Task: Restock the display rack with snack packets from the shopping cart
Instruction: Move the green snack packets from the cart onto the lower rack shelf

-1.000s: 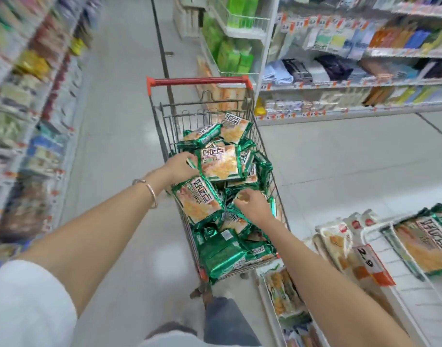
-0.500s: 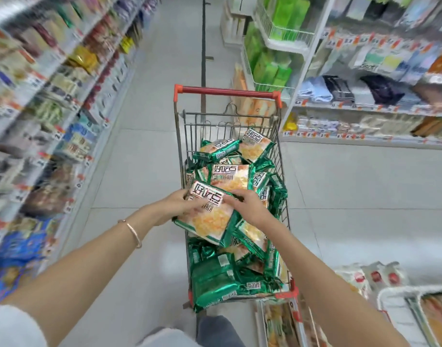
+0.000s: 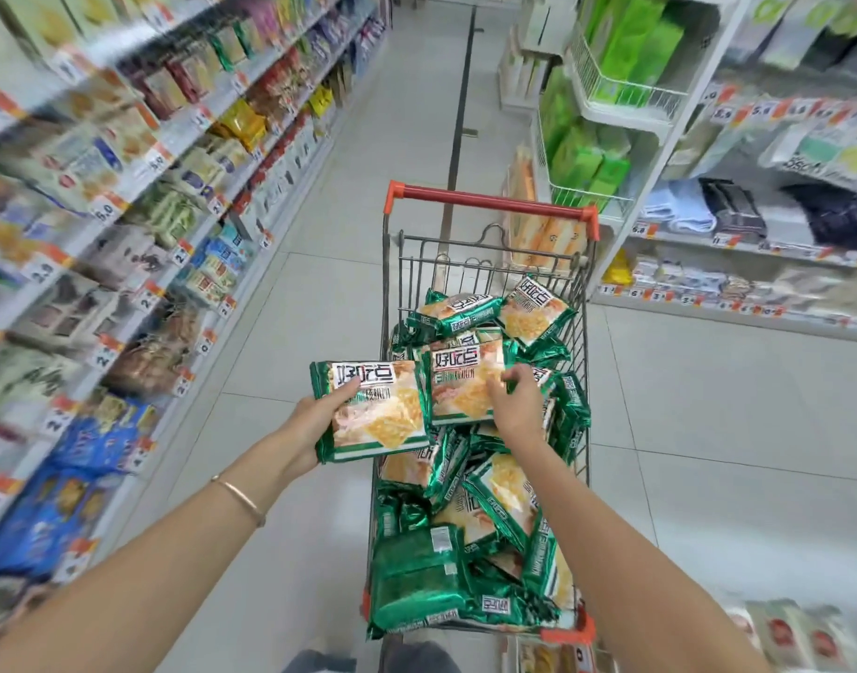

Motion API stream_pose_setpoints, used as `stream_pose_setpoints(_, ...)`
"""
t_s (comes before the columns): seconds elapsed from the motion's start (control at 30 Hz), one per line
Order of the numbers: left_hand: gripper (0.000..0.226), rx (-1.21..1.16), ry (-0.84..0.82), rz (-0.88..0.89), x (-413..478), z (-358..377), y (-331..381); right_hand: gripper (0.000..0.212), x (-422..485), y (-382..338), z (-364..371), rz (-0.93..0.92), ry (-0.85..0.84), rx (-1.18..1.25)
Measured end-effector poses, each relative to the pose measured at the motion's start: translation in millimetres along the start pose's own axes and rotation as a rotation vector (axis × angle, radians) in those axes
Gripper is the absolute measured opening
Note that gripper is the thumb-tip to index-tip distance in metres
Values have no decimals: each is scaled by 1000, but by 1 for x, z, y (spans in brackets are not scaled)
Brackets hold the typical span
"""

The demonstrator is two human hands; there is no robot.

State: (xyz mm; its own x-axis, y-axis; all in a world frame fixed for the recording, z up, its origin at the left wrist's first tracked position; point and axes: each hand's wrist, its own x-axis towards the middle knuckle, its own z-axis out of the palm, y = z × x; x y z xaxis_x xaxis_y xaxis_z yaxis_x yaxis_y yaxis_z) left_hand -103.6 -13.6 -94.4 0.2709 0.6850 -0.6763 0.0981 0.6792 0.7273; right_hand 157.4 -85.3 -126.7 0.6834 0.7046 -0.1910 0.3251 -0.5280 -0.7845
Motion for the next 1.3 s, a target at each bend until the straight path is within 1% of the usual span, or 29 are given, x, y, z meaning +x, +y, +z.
stream_pose_setpoints(0.07,62,-20,42,-3,1,0,1,15,-5,-3,-12,-77,10,28)
stream_pose_setpoints(0.13,63,-29,98,17,5,1,3,17,-7,-5,-28,-103,84,60)
stream_pose_setpoints(0.2,80,-12,94,21,8,6,7,23,-6,-5,-46,-51,170,187)
stream_pose_setpoints(0.23,86,11,70,17,8,12,10,27,-6,-6,-56,-11,183,283)
stream_pose_setpoints(0.3,87,79,23,27,4,29,19,42,-10,-9,-68,69,100,484)
stream_pose_setpoints(0.33,97,126,-7,33,6,39,22,50,-15,-12,-72,100,27,544)
stream_pose_setpoints(0.37,114,185,-34,26,13,45,22,56,-20,-12,-71,128,-50,547)
stream_pose_setpoints(0.4,129,239,-63,28,14,55,23,59,-27,-13,-69,154,-112,533)
stream_pose_setpoints(0.43,139,281,-97,16,35,59,17,60,-32,-10,-66,194,-156,527)
stream_pose_setpoints(0.47,141,316,-140,13,29,71,19,59,-42,-10,-64,230,-198,559)
stream_pose_setpoints(0.5,136,368,-185,-2,18,81,23,63,-50,-7,-63,275,-245,611)
stream_pose_setpoints(0.53,127,439,-206,26,-4,93,28,67,-60,-4,-64,309,-287,672)
stream_pose_setpoints(0.57,119,522,-230,43,-22,104,32,75,-71,-1,-66,334,-317,710)
stream_pose_setpoints(0.6,112,587,-274,61,-34,114,32,82,-83,4,-69,353,-318,722)
stream_pose_setpoints(0.63,106,621,-343,63,-41,123,30,82,-96,9,-73,375,-293,719)
stream_pose_setpoints(0.7,95,659,-507,51,-50,139,24,61,-125,21,-85,430,-228,762)
stream_pose_setpoints(0.73,95,695,-581,40,-54,147,19,53,-140,29,-92,453,-190,812)
stream_pose_setpoints(0.77,101,741,-656,32,-57,157,11,46,-156,38,-99,472,-133,853)
stream_pose_setpoints(0.87,132,903,-881,21,-84,194,-16,35,-209,57,-128,484,67,886)
stream_pose_setpoints(0.9,138,948,-945,19,-95,209,-26,36,-227,62,-139,482,129,895)
stream_pose_setpoints(0.97,140,1006,-1079,9,-118,244,-45,41,-262,71,-166,473,263,917)
stream_pose_setpoints(1.0,131,1038,-1146,31,-133,262,-52,40,-279,75,-181,461,329,930)
stream_pose_setpoints(1.03,111,1073,-1213,72,-149,281,-59,34,-294,80,-197,446,402,951)
stream_pose_setpoints(1.1,51,1124,-1333,210,-179,320,-75,26,-321,89,-228,432,546,990)
stream_pose_setpoints(1.13,32,1150,-1370,287,-195,339,-82,24,-332,93,-244,424,610,994)
stream_pose_setpoints(1.17,23,1167,-1389,355,-211,357,-87,23,-342,98,-260,418,674,983)
stream_pose_setpoints(1.23,18,1169,-1386,456,-233,389,-98,19,-353,112,-287,425,777,904)
stream_pose_setpoints(1.27,20,1168,-1385,489,-238,406,-107,17,-357,120,-300,423,820,858)
stream_pose_setpoints(1.3,28,1187,-1391,501,-242,420,-115,15,-359,129,-311,420,848,823)
